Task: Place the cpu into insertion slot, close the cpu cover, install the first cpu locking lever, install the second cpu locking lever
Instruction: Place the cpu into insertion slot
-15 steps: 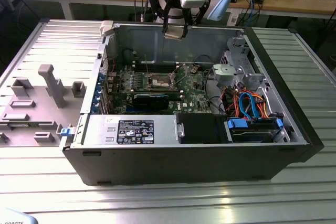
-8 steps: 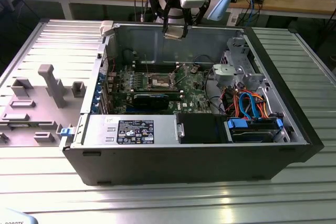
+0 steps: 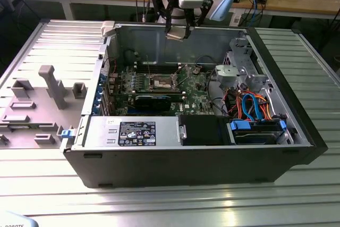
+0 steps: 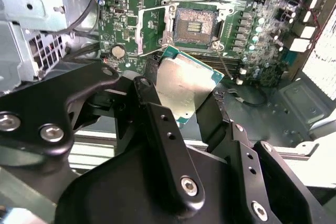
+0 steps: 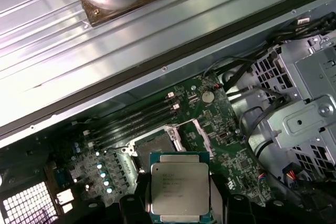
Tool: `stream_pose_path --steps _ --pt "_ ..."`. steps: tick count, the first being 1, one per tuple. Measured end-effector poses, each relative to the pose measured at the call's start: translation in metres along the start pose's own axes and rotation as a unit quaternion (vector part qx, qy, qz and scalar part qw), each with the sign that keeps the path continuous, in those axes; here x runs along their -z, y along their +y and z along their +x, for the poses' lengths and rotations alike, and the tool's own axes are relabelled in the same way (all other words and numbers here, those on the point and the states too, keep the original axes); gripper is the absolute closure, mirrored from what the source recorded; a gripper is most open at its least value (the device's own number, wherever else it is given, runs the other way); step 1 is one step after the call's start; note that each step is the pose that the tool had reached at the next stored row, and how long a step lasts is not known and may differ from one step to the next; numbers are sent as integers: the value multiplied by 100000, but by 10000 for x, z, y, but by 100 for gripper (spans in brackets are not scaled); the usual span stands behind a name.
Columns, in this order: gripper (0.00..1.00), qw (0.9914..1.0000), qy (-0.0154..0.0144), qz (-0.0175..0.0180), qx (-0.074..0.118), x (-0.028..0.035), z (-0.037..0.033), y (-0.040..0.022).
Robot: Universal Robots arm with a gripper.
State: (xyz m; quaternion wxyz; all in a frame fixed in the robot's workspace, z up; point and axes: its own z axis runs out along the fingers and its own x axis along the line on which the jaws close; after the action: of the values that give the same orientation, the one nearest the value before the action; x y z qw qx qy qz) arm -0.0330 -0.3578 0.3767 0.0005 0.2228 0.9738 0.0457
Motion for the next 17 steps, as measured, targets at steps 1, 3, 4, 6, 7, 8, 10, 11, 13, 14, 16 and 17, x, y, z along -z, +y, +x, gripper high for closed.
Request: stream_pose_path --steps 1,3,4,6,7,8,10,11,13,14,16,17 --pt "46 99999 -50 -12 -541 -1 0 0" --pt "46 99993 -103 -24 -1145 -1 2 -1" --pt "46 99993 -104 -25 -1168 -1 2 -1" --pt "46 99993 -106 -24 -1174 -1 2 -1" --pt "46 99993 -106 -27 -1175 -2 2 -1" --pt "46 99993 -106 -27 -1175 -2 2 -1" --pt "46 99993 -107 -25 -1180 -1 2 -1" --pt "46 99992 -113 -26 -1226 -2 2 -1" --pt "46 99983 -165 -34 -1814 -2 2 -2" --pt "46 99968 -233 -44 -2524 -2 2 -1" --pt "46 99925 -355 -62 -3848 -2 2 -1" --pt "46 99912 -381 -72 -4174 -2 2 -1"
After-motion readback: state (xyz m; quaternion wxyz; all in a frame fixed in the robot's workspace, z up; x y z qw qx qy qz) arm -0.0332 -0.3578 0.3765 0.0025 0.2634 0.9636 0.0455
